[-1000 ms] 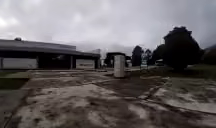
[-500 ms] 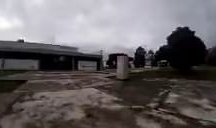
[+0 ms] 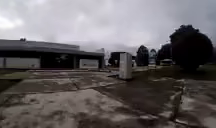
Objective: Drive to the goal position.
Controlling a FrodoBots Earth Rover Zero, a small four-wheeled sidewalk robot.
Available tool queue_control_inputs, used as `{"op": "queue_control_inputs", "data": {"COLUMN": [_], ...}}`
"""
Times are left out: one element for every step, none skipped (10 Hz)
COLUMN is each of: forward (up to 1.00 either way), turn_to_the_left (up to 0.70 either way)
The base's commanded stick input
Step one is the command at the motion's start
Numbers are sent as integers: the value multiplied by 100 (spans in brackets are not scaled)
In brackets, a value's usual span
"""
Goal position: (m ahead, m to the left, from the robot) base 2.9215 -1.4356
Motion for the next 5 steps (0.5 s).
{"op": "queue_control_inputs", "data": {"forward": [70, 70, 70, 70, 70], "turn_to_the_left": [0, 0, 0, 0, 0]}}
